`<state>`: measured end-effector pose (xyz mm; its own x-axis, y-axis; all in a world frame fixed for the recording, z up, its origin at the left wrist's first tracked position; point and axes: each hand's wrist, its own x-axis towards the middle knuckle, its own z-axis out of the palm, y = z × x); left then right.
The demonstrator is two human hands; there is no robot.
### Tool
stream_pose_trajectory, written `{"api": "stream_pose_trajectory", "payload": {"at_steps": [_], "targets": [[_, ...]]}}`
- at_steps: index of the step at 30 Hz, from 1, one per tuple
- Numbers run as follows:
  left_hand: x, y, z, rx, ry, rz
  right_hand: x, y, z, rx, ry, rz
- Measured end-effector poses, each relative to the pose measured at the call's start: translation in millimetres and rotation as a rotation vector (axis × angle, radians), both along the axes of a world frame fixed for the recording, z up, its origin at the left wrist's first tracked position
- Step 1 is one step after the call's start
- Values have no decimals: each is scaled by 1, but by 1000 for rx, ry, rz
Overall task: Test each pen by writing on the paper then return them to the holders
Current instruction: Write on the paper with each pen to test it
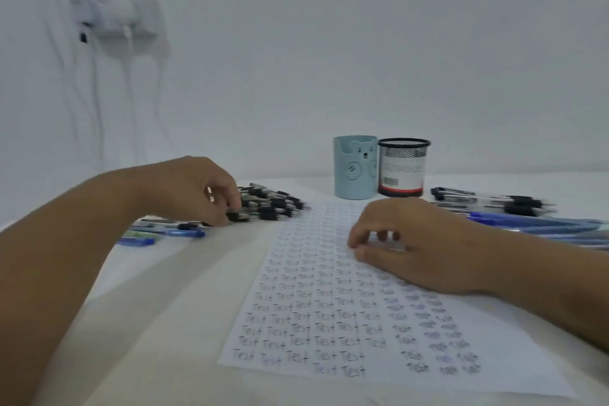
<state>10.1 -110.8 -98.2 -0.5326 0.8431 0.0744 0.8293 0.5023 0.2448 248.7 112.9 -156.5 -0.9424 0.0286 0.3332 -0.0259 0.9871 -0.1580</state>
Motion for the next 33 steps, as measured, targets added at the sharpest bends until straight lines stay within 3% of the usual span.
{"api": "stream_pose_trajectory", "payload": {"at_steps": [2, 6, 11, 18, 21, 23, 25, 28, 30, 33], "targets": [[-8, -8, -2, -36, -45, 24, 0, 1, -1, -7, -5, -2], [-20, -7, -7, 132, 16, 76, 0, 2, 0, -16, -15, -6], [-28, 1, -23, 88, -6, 65, 1, 2, -1, -22, -8, 4], [-27, 10, -32, 224, 18, 78, 2, 1, -1, -48, -16, -11], [-19, 10, -27, 362, 34, 54, 3, 1, 0, -43, -17, -18], [-12, 12, -21, 583, -1, 32, 3, 1, 0, -45, -26, -27], [-2, 16, -13, 888, -167, -3, 3, 0, 1, -42, -44, -42], [20, 27, -4, 1242, -677, -77, 4, 1, 3, -91, -60, -77], [34, 36, -5, 1273, -986, -154, 4, 1, 3, -330, 8, -102], [56, 47, -15, 1145, -1194, -241, 2, 4, 6, -846, 171, -129]]}}
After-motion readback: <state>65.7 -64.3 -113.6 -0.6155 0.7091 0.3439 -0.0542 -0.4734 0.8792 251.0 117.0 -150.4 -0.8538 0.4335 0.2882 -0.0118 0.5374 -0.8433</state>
